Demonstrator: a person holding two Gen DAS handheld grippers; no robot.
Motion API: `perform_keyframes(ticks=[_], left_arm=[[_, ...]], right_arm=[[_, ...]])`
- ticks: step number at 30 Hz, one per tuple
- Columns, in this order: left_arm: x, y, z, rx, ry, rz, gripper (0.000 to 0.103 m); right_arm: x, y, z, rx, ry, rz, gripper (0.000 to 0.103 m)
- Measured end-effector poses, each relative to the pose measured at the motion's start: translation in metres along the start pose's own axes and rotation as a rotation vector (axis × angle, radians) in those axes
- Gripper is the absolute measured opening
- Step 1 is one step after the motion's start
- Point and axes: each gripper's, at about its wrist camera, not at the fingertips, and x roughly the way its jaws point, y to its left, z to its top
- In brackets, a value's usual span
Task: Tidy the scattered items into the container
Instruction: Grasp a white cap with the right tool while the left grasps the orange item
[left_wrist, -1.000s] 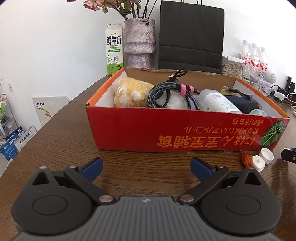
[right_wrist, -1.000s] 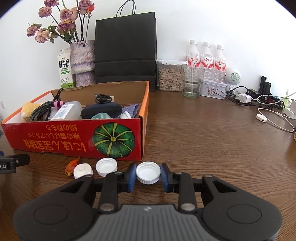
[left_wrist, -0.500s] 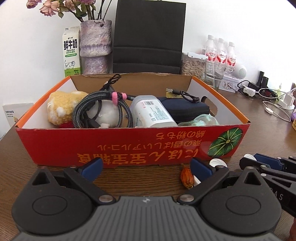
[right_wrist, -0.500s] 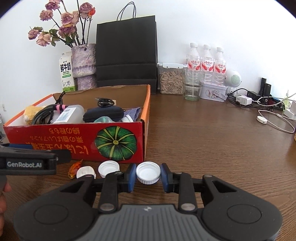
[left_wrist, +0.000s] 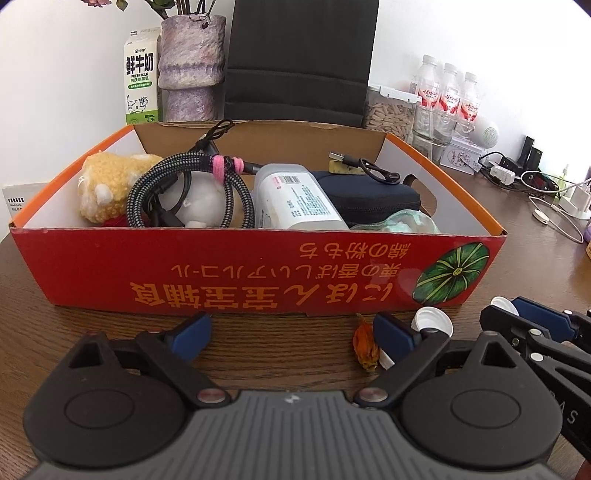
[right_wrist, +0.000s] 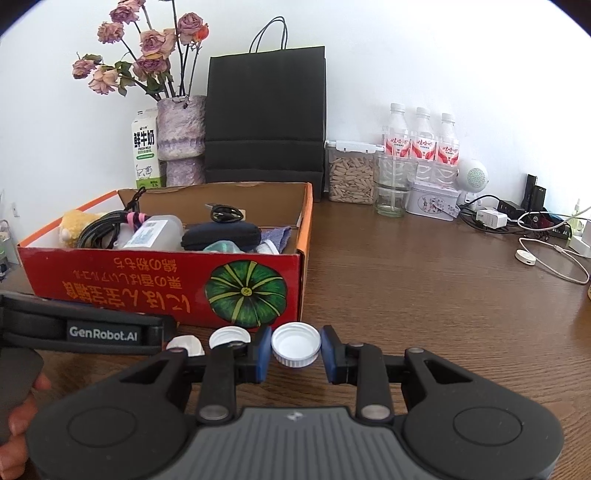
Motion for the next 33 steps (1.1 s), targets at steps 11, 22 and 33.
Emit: perform_keyframes(ticks=[11, 22, 33], left_arm=[[-0.006, -0.009, -0.009, 0.085, -0.016, 0.035, 0.071], [-0.019, -0.005, -0.016, 0.081, -0.052, 0.027, 0.016], [-0.043, 0.011, -0.022, 0.029, -0.141, -0.015, 0.015]], right_arm=[[-0.002, 0.001, -0.001, 0.0, -0.006, 0.008, 0.028], [0.0, 0.001, -0.001, 0.006, 0.001, 0.015, 0.028], [-0.007, 0.0, -0.002, 0.006, -0.041, 0.021, 0.028]])
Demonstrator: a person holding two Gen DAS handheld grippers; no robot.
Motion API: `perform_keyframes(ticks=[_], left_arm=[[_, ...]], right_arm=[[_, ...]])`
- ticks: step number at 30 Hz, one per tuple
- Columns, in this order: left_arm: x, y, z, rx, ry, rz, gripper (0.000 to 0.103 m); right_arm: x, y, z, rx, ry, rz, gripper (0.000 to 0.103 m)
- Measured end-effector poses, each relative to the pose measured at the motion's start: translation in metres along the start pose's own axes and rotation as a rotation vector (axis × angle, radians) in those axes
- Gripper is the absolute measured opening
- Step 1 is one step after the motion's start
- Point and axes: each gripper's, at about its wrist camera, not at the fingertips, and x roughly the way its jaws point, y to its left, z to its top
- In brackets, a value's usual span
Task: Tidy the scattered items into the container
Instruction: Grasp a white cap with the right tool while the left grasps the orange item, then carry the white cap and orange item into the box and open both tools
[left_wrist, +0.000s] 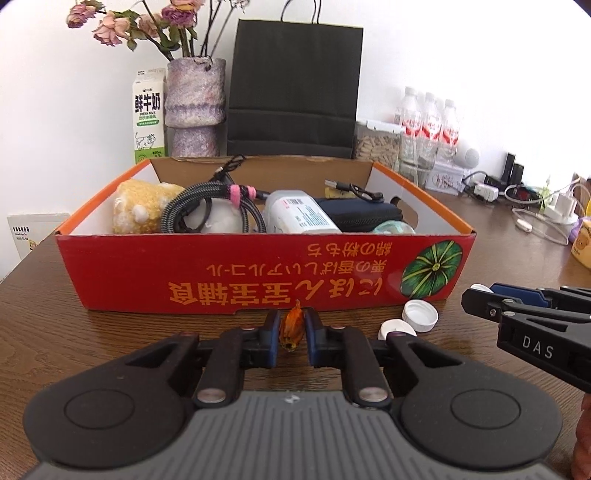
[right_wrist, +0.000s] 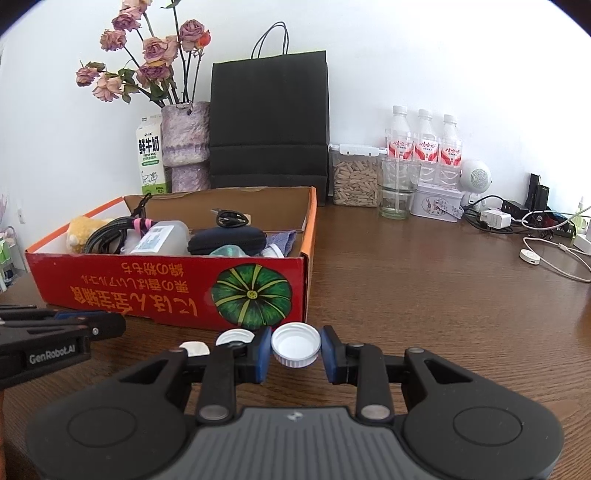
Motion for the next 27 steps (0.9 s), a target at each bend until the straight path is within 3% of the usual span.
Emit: perform_keyframes(ticks=[14, 22, 27], left_arm=[[-0.036, 0.031, 0.003, -0.074, -0.12, 0.004, 0.015], [-0.051, 0.048, 0.048, -0.111, -0.234, 0.017, 0.015], [-0.036, 0.054, 0.082, -0.133, -0.269, 0.053, 0.015]], right_arm=[[-0.032, 0.033, 0.0, -0.076, -0.15, 0.008, 0.028], [-0.018, 0.06, 0.051, -0.061, -0.225, 0.087, 0.028], [0.015, 0.07, 0.084, -0.026, -0.235, 0.048, 0.028]])
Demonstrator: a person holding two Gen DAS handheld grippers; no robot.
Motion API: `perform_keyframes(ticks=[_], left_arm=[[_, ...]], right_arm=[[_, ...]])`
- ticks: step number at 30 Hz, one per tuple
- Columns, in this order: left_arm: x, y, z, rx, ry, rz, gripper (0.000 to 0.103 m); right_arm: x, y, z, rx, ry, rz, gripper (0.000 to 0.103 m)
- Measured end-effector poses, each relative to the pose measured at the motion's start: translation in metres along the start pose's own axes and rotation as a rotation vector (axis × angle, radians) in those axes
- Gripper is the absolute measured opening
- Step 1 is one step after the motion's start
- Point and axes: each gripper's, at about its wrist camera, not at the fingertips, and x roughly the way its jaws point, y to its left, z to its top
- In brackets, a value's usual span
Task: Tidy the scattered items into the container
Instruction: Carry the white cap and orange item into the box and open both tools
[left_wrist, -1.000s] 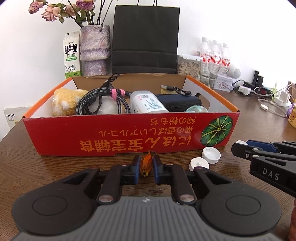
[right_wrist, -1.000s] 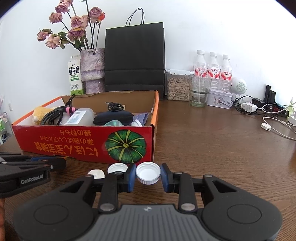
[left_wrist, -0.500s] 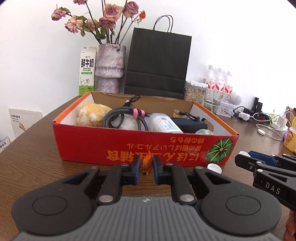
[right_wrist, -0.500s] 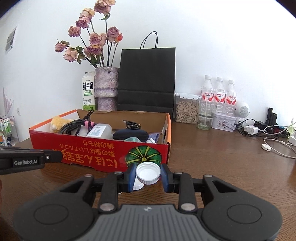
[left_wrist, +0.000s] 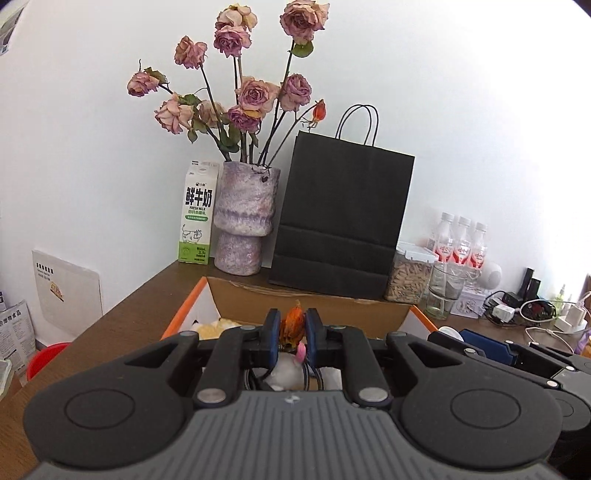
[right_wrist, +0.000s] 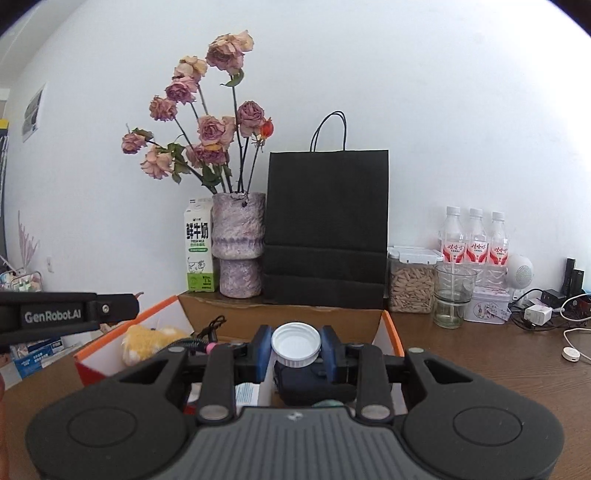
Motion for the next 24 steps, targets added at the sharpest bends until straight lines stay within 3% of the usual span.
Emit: perform_keyframes(ticks=[8, 12, 24], left_arm=[[0.062, 0.009, 0.002, -0.01, -0.039, 0.084, 0.015], [0.09, 0.021, -0.007, 0.022, 0.028, 0.142, 0.015], [0.1, 0.016, -0.021, 0.1, 0.059, 0.157, 0.015]], right_arm=[[0.065, -0.014, -0.004, 0.101, 0.054, -0.038, 0.028], [0.081, -0.019, -0.012, 0.089, 0.082, -0.041, 0.028], [0.074, -0.012, -0.02, 0.048, 0.077, -0.046, 0.028]])
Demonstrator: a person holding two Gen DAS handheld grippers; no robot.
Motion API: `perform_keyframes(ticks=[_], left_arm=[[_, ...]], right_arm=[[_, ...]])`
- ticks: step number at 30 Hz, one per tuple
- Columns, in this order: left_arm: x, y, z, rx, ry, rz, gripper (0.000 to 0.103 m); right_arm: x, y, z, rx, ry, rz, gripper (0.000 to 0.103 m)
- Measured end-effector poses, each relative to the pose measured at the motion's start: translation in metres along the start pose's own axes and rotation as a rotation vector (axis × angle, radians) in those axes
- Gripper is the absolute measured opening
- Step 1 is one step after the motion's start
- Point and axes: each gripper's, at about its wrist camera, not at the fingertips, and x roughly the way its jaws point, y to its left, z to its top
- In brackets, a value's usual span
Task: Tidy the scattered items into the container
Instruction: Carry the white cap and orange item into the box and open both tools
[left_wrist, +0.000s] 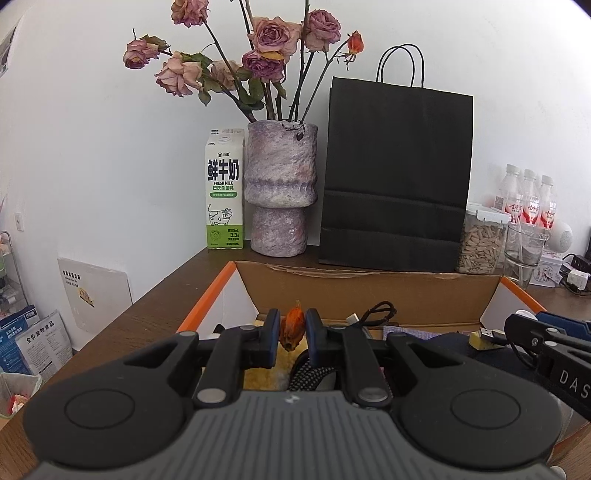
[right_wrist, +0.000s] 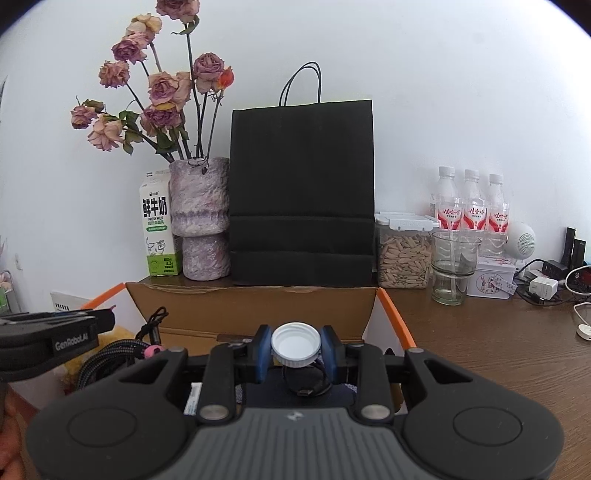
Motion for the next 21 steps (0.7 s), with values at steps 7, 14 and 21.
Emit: perform_keyframes(ticks=[7, 14, 21], left_arm=[[-0.011, -0.004, -0.003, 0.03, -0.057, 0.056, 0.084], [-0.034, -0.008, -0.006, 0.05, -0.212, 0.119, 0.103], [-0.038, -0.006, -0.007, 0.027, -0.208, 0.124, 0.103]], right_arm=[[-0.009, -0.001, -0.003, -0.001, -0.01, 0.005, 0.05], [-0.03, 0.001, 0.0, -0.001, -0.066, 0.018, 0.103], [-0.039, 0.003, -0.002, -0.014, -0.078, 0.01, 0.103]])
